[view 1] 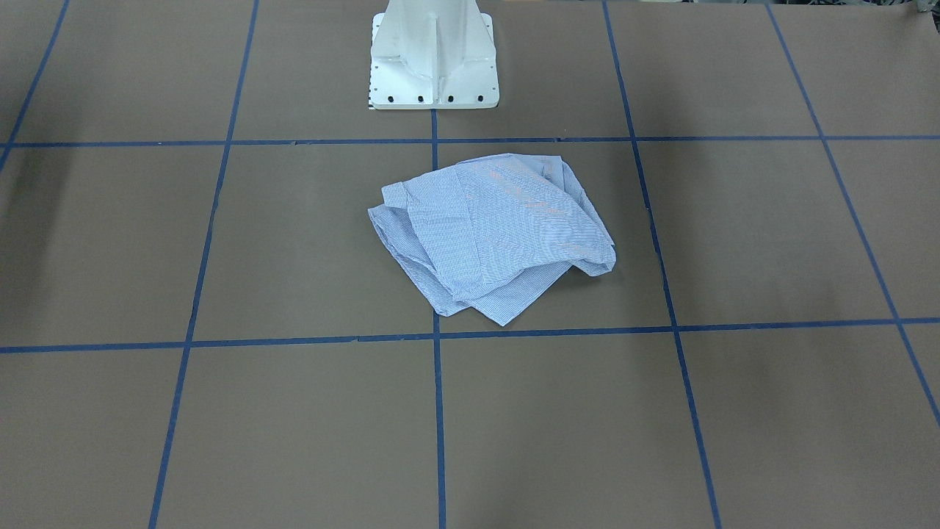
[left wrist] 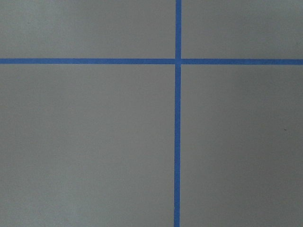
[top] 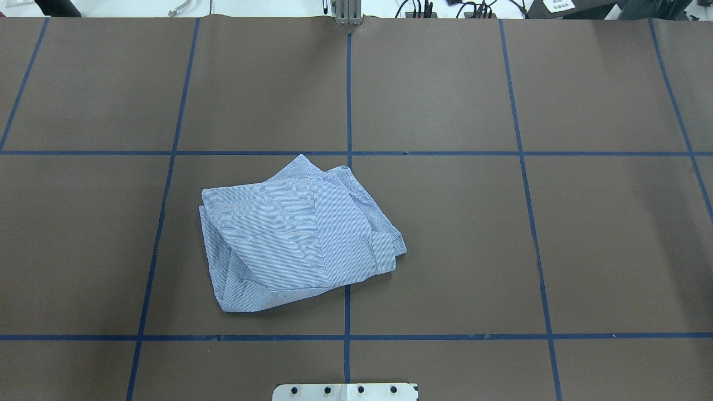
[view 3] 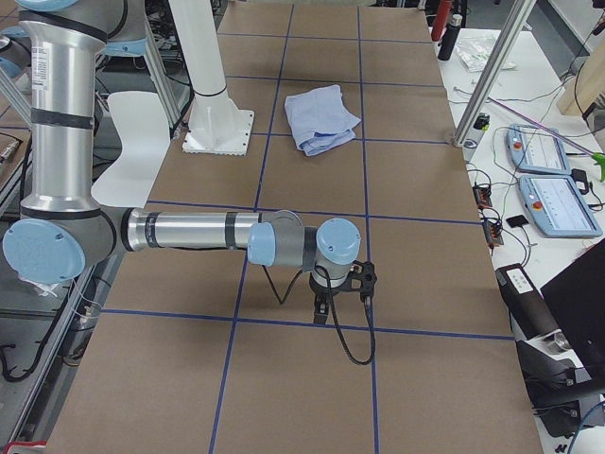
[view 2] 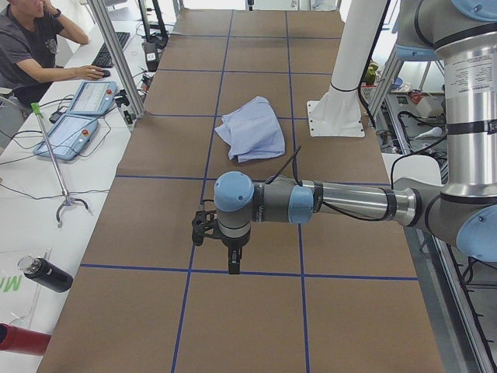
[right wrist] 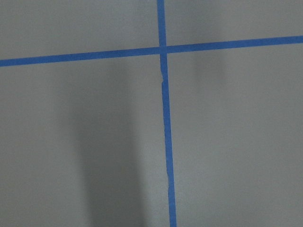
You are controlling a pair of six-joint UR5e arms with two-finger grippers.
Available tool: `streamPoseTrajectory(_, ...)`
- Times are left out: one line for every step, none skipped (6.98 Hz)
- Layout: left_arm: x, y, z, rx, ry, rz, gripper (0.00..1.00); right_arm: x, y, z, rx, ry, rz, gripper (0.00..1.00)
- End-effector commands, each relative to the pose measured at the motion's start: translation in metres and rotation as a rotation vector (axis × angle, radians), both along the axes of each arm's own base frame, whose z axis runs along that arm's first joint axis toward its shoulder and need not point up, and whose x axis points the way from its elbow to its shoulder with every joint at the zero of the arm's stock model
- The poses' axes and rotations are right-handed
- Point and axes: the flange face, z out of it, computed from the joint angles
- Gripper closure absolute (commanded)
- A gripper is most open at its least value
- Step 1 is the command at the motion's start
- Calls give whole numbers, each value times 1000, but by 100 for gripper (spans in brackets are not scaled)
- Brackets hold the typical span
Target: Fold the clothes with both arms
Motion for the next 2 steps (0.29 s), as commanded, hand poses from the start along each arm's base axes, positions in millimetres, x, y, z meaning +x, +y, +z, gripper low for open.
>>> streamPoseTrajectory(0,0,0,0,0,0,0,2,1,1,-1,-1,4,0)
streamPoseTrajectory(0,1,1,0,2,0,0,2,0,0,0,-1,4,0)
